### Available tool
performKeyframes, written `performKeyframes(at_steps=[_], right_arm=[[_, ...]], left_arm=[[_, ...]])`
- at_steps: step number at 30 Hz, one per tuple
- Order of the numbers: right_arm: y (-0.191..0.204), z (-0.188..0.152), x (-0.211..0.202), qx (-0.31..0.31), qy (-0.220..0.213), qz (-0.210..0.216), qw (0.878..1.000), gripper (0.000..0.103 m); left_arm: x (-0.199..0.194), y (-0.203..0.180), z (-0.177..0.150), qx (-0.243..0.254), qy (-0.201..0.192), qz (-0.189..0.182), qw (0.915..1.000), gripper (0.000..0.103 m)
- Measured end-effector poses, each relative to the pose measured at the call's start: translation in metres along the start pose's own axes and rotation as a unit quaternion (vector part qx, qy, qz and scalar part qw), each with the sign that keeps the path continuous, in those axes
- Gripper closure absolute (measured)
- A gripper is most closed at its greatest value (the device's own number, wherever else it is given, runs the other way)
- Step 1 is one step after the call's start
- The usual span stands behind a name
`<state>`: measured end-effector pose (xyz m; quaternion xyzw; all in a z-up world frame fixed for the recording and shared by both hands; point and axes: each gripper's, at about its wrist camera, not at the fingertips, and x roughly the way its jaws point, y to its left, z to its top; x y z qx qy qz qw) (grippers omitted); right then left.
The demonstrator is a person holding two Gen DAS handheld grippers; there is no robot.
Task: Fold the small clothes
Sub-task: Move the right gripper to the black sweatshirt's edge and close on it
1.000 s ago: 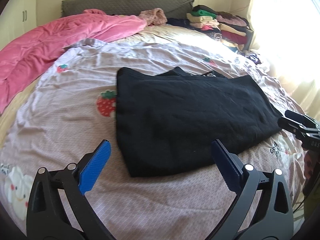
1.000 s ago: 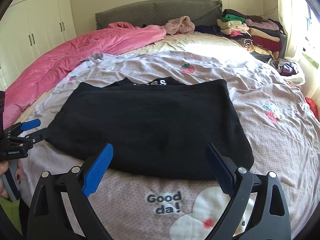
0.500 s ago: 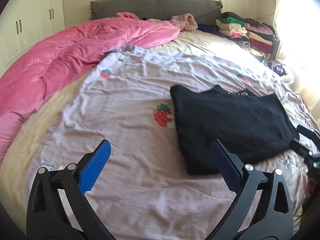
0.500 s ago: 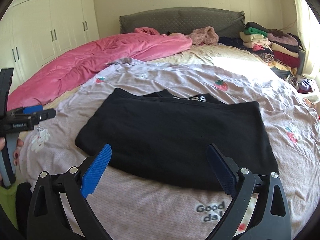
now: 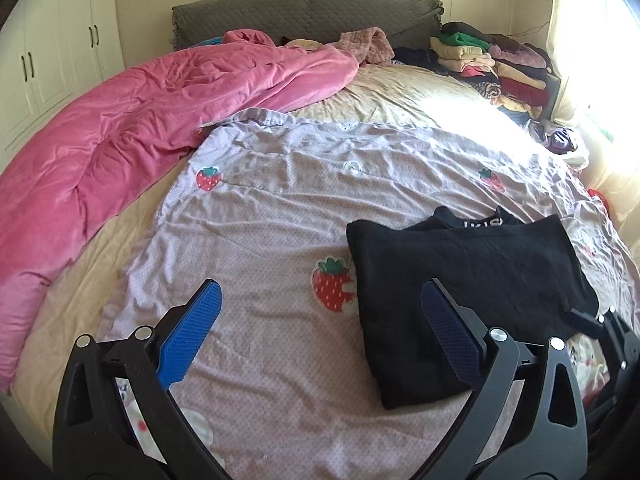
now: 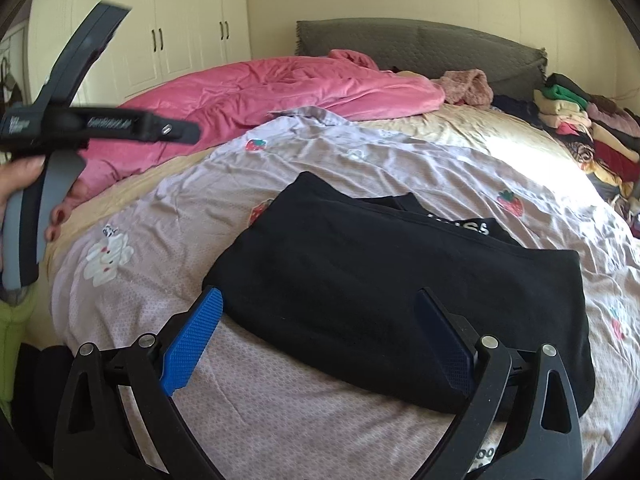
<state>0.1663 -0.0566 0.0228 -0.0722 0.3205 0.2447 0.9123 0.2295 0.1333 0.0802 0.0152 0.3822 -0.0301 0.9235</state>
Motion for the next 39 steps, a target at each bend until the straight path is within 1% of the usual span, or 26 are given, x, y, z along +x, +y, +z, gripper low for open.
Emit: performKeyframes(at_steps=[6, 11, 20, 24, 27, 29, 32, 34, 39], right_arm=[[0.01, 0.004, 0.015, -0.021, 0.007, 0.009, 1.0, 0.007], [0.014, 0.002, 0.03, -0.03, 0.019, 0.006, 0.999, 0.007], [0.022, -0.015, 0.056, -0.056, 0.043, -0.001, 0.997, 0.007], [0.027, -0.022, 0.065, -0.075, 0.059, 0.004, 0.995, 0.007], [0.037, -0.026, 0.073, -0.104, 0.066, -0.009, 0.992, 0.007], [0.045, -0.029, 0.08, -0.127, 0.072, -0.025, 0.989, 0.007], [0.055, -0.035, 0.093, -0.17, 0.079, -0.07, 0.98, 0.007], [0.061, -0.04, 0.101, -0.193, 0.084, -0.088, 0.974, 0.006], [0.066, -0.038, 0.11, -0.222, 0.061, -0.109, 0.967, 0.006]], left_arm=[[0.023, -0.007, 0.01, -0.004, 0.013, -0.007, 0.9999, 0.009], [0.045, -0.013, 0.013, -0.001, 0.026, -0.006, 0.9996, 0.009], [0.082, -0.015, 0.007, -0.008, 0.055, -0.016, 0.9983, 0.009], [0.092, -0.018, 0.006, -0.007, 0.057, -0.028, 0.998, 0.009], [0.103, -0.021, 0.004, -0.005, 0.067, -0.028, 0.9973, 0.009], [0.111, -0.023, 0.003, -0.003, 0.074, -0.025, 0.9969, 0.009], [0.118, -0.023, 0.001, -0.007, 0.081, -0.025, 0.9964, 0.009], [0.122, -0.024, -0.001, -0.006, 0.084, -0.025, 0.9961, 0.009], [0.128, -0.021, -0.002, -0.012, 0.087, -0.023, 0.9958, 0.009]])
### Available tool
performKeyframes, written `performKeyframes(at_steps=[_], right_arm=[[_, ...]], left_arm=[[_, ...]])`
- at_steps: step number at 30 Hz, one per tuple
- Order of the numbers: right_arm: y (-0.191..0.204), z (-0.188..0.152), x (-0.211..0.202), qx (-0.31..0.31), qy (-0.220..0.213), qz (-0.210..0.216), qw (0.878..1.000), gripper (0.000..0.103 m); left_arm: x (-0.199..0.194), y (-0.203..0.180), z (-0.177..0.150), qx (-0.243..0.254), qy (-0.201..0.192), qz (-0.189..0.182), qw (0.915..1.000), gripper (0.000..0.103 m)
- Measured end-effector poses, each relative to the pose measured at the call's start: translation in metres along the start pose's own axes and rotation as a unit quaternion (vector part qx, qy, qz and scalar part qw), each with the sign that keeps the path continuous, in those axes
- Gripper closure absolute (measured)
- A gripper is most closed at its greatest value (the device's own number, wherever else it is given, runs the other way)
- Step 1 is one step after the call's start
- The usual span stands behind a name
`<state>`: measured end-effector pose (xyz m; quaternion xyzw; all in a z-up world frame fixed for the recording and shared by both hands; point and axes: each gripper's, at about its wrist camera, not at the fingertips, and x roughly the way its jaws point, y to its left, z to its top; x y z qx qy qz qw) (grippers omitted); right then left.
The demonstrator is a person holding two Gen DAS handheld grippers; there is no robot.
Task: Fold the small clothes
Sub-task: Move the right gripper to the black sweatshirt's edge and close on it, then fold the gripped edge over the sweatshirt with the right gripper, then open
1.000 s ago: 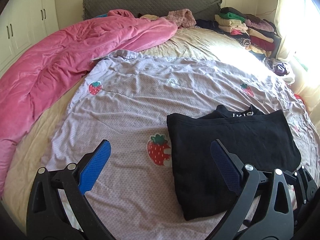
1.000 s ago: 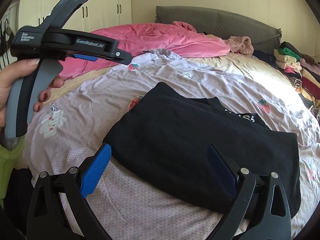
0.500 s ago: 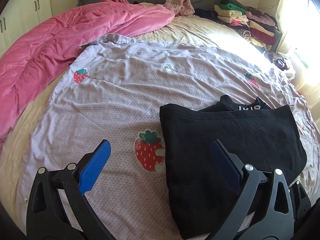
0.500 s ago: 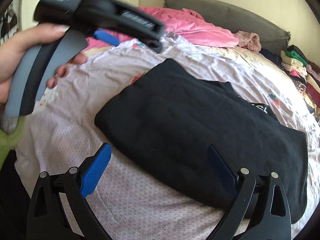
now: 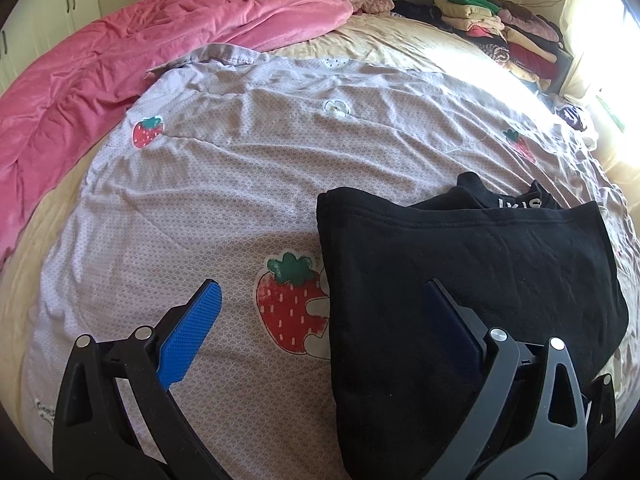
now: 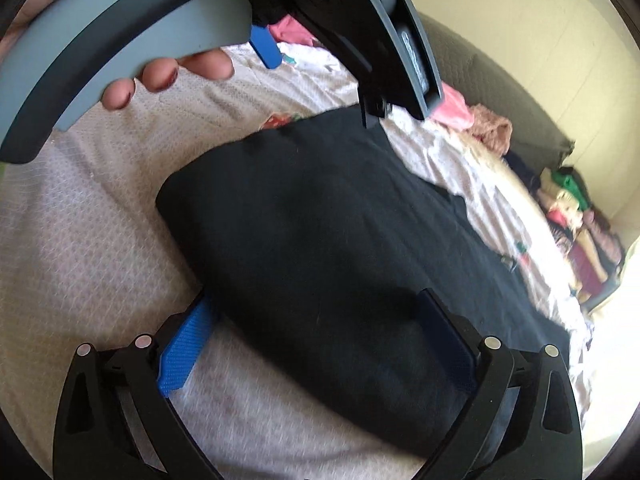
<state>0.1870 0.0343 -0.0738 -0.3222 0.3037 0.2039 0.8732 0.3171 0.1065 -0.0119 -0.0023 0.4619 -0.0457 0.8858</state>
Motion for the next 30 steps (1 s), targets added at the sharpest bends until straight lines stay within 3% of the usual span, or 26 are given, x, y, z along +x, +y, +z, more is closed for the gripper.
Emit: performKeyframes(at_steps=[4, 6, 9, 12, 14, 17, 19, 25, 26, 28, 30], right_arm=[[0.0, 0.006, 0.008, -0.011, -0.005, -0.014, 1.0, 0.007], [-0.001, 0.007, 0.008, -0.006, -0.012, -0.012, 1.0, 0.02], [-0.004, 0.007, 0.003, -0.003, -0.022, -0.011, 1.0, 0.053], [-0.016, 0.005, -0.003, 0.025, -0.032, 0.005, 0.999, 0.076], [-0.032, 0.003, -0.007, 0.066, -0.042, 0.034, 0.996, 0.083], [-0.054, -0.001, -0.014, 0.121, -0.066, 0.077, 0.987, 0.086], [-0.068, -0.007, -0.02, 0.154, -0.084, 0.106, 0.979, 0.087], [-0.087, -0.019, -0.036, 0.202, -0.114, 0.125, 0.965, 0.089], [-0.09, -0.019, -0.04, 0.208, -0.119, 0.124, 0.963, 0.089], [-0.095, -0.023, -0.046, 0.219, -0.125, 0.118, 0.96, 0.089], [-0.099, -0.029, -0.053, 0.233, -0.131, 0.116, 0.957, 0.089]], left_arm=[[0.002, 0.001, 0.001, -0.002, 0.0, -0.001, 1.0, 0.009], [0.004, 0.002, 0.002, -0.004, 0.0, -0.003, 1.0, 0.009], [0.008, 0.003, 0.003, -0.008, 0.003, -0.007, 0.9999, 0.009], [0.012, 0.005, 0.004, -0.016, 0.009, -0.021, 0.9996, 0.009], [0.015, 0.007, 0.005, -0.029, 0.016, -0.038, 0.9987, 0.009], [0.02, 0.005, 0.004, -0.044, 0.028, -0.052, 0.9973, 0.009], [0.023, 0.0, 0.003, -0.056, 0.041, -0.081, 0.9943, 0.009], [0.028, -0.022, -0.001, -0.096, 0.062, -0.165, 0.9796, 0.011], [0.027, -0.027, -0.001, -0.095, 0.06, -0.172, 0.9786, 0.015], [0.021, -0.041, 0.0, -0.086, 0.055, -0.186, 0.9772, 0.047], [0.012, -0.054, 0.002, -0.079, 0.047, -0.19, 0.9775, 0.052]])
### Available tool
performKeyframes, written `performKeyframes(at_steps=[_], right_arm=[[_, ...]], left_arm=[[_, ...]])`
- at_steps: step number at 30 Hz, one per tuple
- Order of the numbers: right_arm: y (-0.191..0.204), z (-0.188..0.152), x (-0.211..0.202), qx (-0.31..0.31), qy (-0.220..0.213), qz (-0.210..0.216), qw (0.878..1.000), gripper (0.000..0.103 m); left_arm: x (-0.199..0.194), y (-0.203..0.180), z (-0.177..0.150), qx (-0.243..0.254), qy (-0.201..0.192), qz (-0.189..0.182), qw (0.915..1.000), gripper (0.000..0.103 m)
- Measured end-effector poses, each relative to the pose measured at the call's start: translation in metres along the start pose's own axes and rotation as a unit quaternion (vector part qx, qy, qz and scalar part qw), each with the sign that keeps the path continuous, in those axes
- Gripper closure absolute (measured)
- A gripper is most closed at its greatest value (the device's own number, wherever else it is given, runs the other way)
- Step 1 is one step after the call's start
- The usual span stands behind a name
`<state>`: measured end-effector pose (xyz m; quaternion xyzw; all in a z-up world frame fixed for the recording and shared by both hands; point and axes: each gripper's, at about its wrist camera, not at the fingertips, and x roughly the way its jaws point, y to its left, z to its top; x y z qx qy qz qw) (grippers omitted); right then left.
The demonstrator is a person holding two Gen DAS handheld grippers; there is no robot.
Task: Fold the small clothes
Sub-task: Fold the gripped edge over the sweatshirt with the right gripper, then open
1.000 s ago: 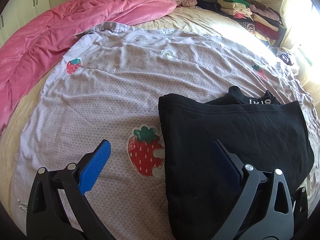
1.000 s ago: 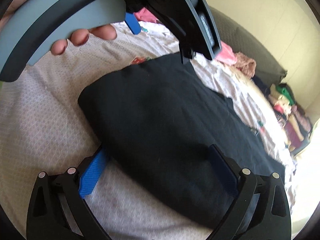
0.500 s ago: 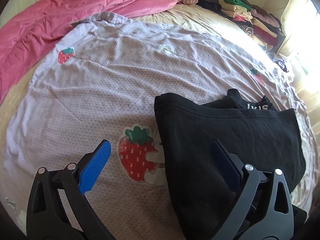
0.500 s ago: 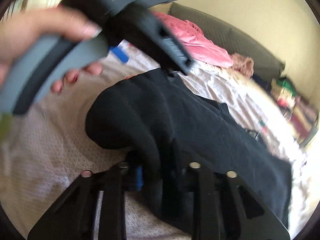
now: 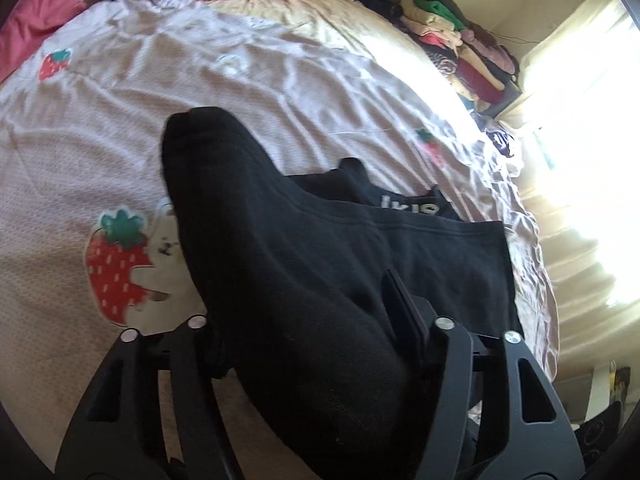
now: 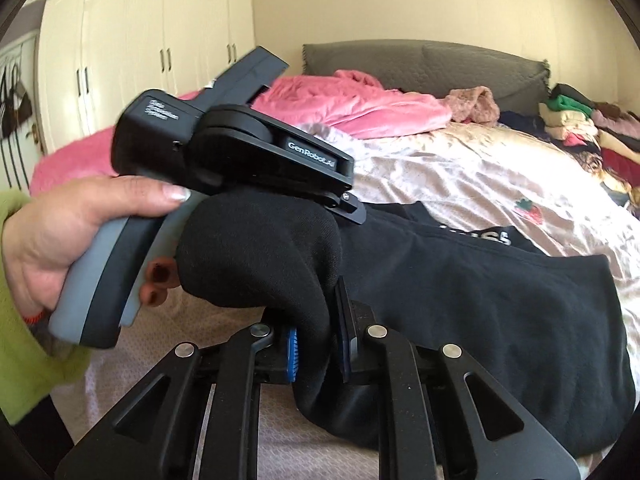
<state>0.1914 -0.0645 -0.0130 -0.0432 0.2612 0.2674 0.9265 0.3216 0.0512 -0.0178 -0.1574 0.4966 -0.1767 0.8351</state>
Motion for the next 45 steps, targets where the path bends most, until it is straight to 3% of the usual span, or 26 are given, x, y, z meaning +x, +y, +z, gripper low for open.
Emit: performKeyframes(at_steps=[3, 14, 24, 26, 28, 29, 31, 33, 38, 43, 45], right_arm=[[-0.015, -0.002, -0.016, 0.029, -0.017, 0.0, 0.999, 0.09], [-0.054, -0.016, -0.083, 0.096, -0.084, -0.018, 0.992, 0.091], [-0.101, -0.04, -0.112, 0.143, -0.088, -0.055, 0.984, 0.091], [-0.108, -0.044, -0.111, 0.154, -0.08, -0.058, 0.983, 0.091], [-0.117, -0.051, -0.111, 0.17, -0.074, -0.062, 0.981, 0.091], [-0.122, -0.054, -0.109, 0.179, -0.071, -0.066, 0.979, 0.091], [-0.137, -0.063, -0.103, 0.21, -0.058, -0.071, 0.973, 0.091], [-0.153, -0.076, -0.096, 0.248, -0.038, -0.068, 0.966, 0.091], [-0.193, -0.108, -0.095, 0.371, -0.022, -0.023, 0.928, 0.084], [-0.189, -0.107, -0.113, 0.356, -0.021, -0.034, 0.934, 0.073], [-0.192, -0.104, -0.122, 0.354, -0.02, -0.04, 0.934, 0.063]], left_arm=[[-0.007, -0.026, 0.0, 0.029, -0.011, 0.011, 0.9995, 0.062], [-0.02, -0.114, -0.005, 0.084, -0.04, 0.014, 0.9956, 0.063], [0.002, -0.167, -0.018, 0.09, -0.041, -0.006, 0.9951, 0.062], [0.008, -0.169, -0.021, 0.083, -0.044, -0.023, 0.9953, 0.055], [0.009, -0.167, -0.024, 0.076, -0.054, -0.042, 0.9948, 0.029], [0.008, -0.165, -0.025, 0.072, -0.059, -0.052, 0.9943, 0.023], [0.003, -0.161, -0.027, 0.069, -0.067, -0.073, 0.9927, 0.021], [0.002, -0.162, -0.03, 0.08, -0.071, -0.051, 0.993, 0.021], [0.019, -0.15, -0.046, 0.098, -0.046, -0.001, 0.9941, 0.021], [0.045, -0.146, -0.069, 0.123, -0.016, 0.017, 0.9921, 0.021], [0.052, -0.147, -0.077, 0.135, -0.008, 0.022, 0.9905, 0.021]])
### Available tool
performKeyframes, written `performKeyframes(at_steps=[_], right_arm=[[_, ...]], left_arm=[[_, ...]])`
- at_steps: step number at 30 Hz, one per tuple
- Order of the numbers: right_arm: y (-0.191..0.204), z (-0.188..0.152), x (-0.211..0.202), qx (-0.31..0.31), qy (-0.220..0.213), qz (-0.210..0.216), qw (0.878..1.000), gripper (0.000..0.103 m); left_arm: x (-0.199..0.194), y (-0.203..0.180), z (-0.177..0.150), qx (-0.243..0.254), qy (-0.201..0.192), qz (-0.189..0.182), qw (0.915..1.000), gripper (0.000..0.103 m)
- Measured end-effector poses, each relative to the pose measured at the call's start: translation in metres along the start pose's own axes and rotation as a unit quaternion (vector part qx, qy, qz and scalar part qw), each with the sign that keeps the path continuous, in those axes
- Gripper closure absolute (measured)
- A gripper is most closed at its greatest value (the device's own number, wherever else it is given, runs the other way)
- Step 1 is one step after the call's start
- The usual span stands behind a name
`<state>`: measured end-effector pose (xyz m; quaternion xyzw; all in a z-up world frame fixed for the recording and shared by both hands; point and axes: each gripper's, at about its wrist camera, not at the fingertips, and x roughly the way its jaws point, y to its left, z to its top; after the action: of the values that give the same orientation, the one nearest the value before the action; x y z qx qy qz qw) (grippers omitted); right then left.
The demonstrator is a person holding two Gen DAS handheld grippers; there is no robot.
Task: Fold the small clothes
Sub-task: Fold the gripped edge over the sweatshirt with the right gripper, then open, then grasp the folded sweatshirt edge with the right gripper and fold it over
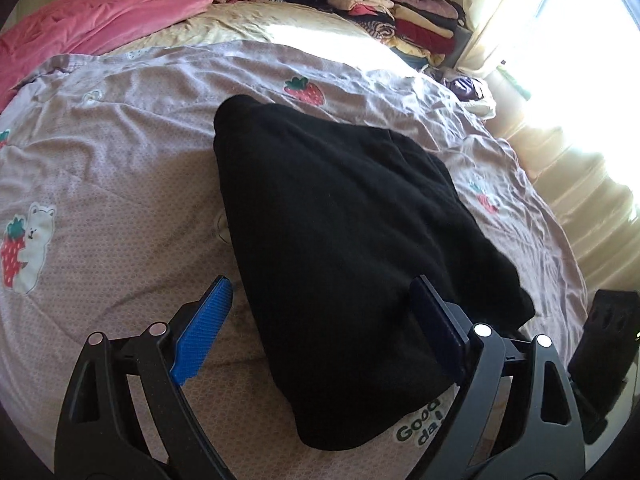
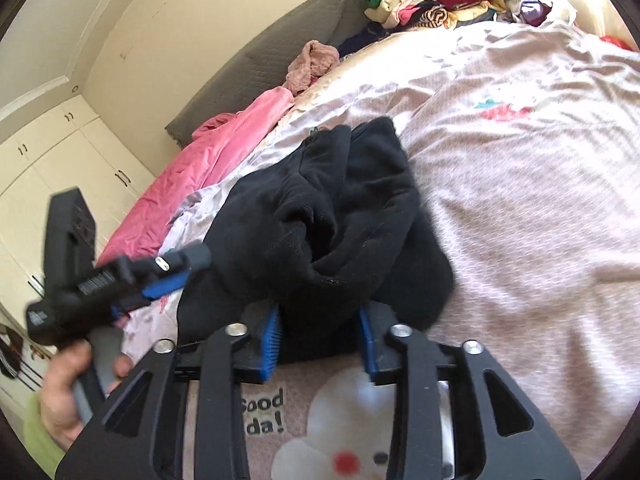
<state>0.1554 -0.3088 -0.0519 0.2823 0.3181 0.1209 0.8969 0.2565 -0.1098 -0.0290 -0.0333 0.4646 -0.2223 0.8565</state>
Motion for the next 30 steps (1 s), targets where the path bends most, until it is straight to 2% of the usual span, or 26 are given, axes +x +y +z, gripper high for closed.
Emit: performKeyframes(at_steps=[3, 7, 10, 12, 13, 16, 18, 22, 25, 30], right_arm=[[-0.006, 0.008, -0.024, -0.006, -0.025, -0.022, 0.999, 0.051], [0.002, 0.031, -0.034, -0.049, -0.049, -0.054, 0.996, 0.049], [0.003, 0.055, -0.036, -0.049, -0.061, -0.065, 0.995, 0.047], [0.003, 0.069, -0.021, -0.059, -0.034, -0.067, 0.995, 0.028], [0.003, 0.08, -0.005, -0.073, 0.003, -0.071, 0.995, 0.028], [0.005, 0.093, 0.03, -0.087, 0.058, -0.087, 0.991, 0.028], [0.009, 0.097, 0.049, -0.097, 0.079, -0.093, 0.988, 0.028], [0.02, 0.101, 0.075, -0.135, 0.086, -0.122, 0.98, 0.028], [0.023, 0.104, 0.085, -0.16, 0.07, -0.146, 0.974, 0.027], [0.019, 0.111, 0.086, -0.15, 0.064, -0.143, 0.976, 0.025]], left_arm=[[0.004, -0.005, -0.013, 0.02, -0.003, 0.01, 0.9998, 0.021], [0.003, 0.0, -0.015, 0.011, -0.004, 0.005, 0.9999, 0.02], [0.001, 0.002, -0.017, 0.012, -0.002, 0.002, 0.9999, 0.02], [0.001, 0.001, -0.018, 0.015, -0.001, 0.004, 0.9999, 0.02], [0.0, 0.0, -0.019, 0.016, -0.002, 0.005, 0.9999, 0.02], [-0.003, -0.002, -0.022, 0.023, -0.002, 0.009, 0.9997, 0.02], [-0.005, -0.004, -0.023, 0.029, -0.003, 0.013, 0.9995, 0.02], [-0.007, -0.003, -0.024, 0.03, -0.005, 0.013, 0.9995, 0.02], [-0.008, -0.003, -0.025, 0.03, -0.003, 0.012, 0.9995, 0.02], [-0.011, -0.001, -0.026, 0.031, -0.006, 0.012, 0.9994, 0.02]])
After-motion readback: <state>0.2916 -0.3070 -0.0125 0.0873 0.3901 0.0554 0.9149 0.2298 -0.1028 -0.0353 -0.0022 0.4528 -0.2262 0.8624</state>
